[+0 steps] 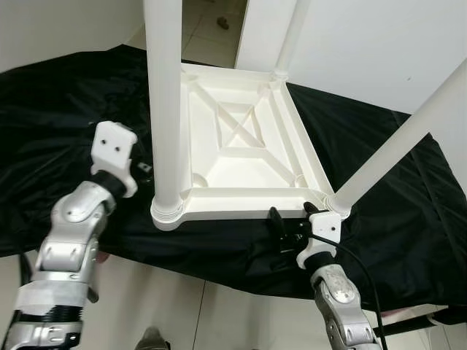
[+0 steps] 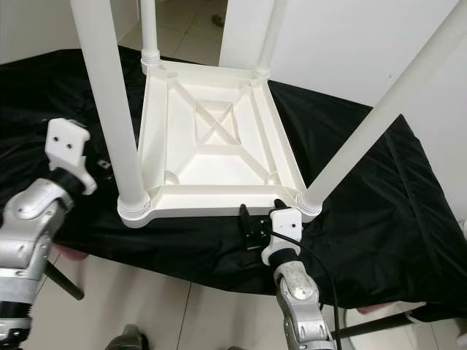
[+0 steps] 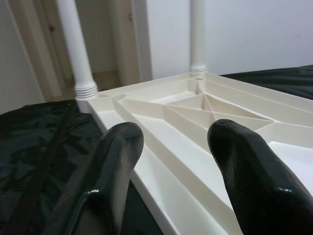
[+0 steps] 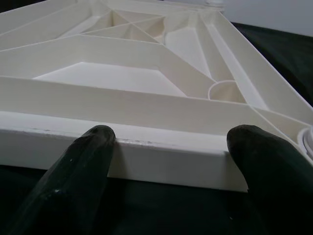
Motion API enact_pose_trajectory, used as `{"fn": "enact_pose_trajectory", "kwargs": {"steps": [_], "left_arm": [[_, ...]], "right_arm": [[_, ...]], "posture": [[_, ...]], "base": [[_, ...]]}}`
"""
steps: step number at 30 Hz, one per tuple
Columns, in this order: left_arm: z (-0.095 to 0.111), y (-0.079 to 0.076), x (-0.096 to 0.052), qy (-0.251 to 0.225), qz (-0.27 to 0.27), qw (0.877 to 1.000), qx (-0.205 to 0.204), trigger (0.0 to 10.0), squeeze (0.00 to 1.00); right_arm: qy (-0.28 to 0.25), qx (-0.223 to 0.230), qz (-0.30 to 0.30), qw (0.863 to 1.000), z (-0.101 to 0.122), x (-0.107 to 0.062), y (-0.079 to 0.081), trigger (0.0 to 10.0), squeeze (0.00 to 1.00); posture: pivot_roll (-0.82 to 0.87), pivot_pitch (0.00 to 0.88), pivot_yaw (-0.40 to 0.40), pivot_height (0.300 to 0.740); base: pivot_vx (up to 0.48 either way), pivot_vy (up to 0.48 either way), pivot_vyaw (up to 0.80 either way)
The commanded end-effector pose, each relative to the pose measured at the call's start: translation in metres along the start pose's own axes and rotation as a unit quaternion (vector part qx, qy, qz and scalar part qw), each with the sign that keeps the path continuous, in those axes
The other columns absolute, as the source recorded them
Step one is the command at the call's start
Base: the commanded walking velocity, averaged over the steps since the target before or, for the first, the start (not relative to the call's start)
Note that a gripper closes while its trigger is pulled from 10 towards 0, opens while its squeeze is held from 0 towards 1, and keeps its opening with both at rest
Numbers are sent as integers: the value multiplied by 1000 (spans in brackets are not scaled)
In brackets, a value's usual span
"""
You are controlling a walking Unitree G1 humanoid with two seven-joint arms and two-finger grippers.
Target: Building children table
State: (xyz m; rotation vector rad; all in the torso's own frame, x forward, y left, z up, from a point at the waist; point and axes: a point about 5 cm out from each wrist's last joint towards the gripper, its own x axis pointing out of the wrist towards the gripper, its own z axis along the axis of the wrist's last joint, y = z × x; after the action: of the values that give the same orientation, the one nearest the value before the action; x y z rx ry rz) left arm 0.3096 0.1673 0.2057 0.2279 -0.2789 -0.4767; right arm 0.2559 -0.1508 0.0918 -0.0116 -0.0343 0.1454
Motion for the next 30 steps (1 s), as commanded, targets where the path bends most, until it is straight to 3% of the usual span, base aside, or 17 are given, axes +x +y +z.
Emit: {"fn": "enact_pose_trajectory", "kwargs": {"steps": [1, 3, 9, 15, 20, 24, 30], "left_arm": [[1, -12, 7, -8, -27, 1000, -3, 10000, 0], [1, -12, 7, -8, -27, 1000, -3, 10000, 0], [2, -30, 14, -22, -53, 998, -12, 10000, 0], [2, -36, 19, -27, -63, 997, -18, 10000, 0], [3, -41, 23, -32, -75, 996, -25, 10000, 0], [4, -55, 23, -37, -95, 994, -37, 10000, 0], [5, -72, 20, -40, -117, 991, -55, 10000, 0]], "right_arm": [[58, 19, -43, 997, -19, -10, -16, 10000, 0], [58, 19, -43, 997, -19, -10, -16, 10000, 0], [59, 78, -60, 993, -16, -12, -21, 10000, 0], [43, 103, -43, 993, -11, -26, -22, 10000, 0], [33, 142, -36, 989, -8, -18, -24, 10000, 0], [21, 181, -24, 983, -2, -3, -26, 10000, 0], [21, 193, -29, 980, -1, 10, -32, 10000, 0]], "posture": [[124, 75, -109, 740], [124, 75, -109, 740], [114, 66, -109, 740], [102, 65, -106, 740], [97, 68, -101, 740], [105, 72, -102, 740], [121, 76, -102, 740]], "base": [[0, 0, 0], [0, 0, 0], [0, 0, 0], [0, 0, 0], [0, 0, 0], [0, 0, 0], [0, 0, 0]]}}
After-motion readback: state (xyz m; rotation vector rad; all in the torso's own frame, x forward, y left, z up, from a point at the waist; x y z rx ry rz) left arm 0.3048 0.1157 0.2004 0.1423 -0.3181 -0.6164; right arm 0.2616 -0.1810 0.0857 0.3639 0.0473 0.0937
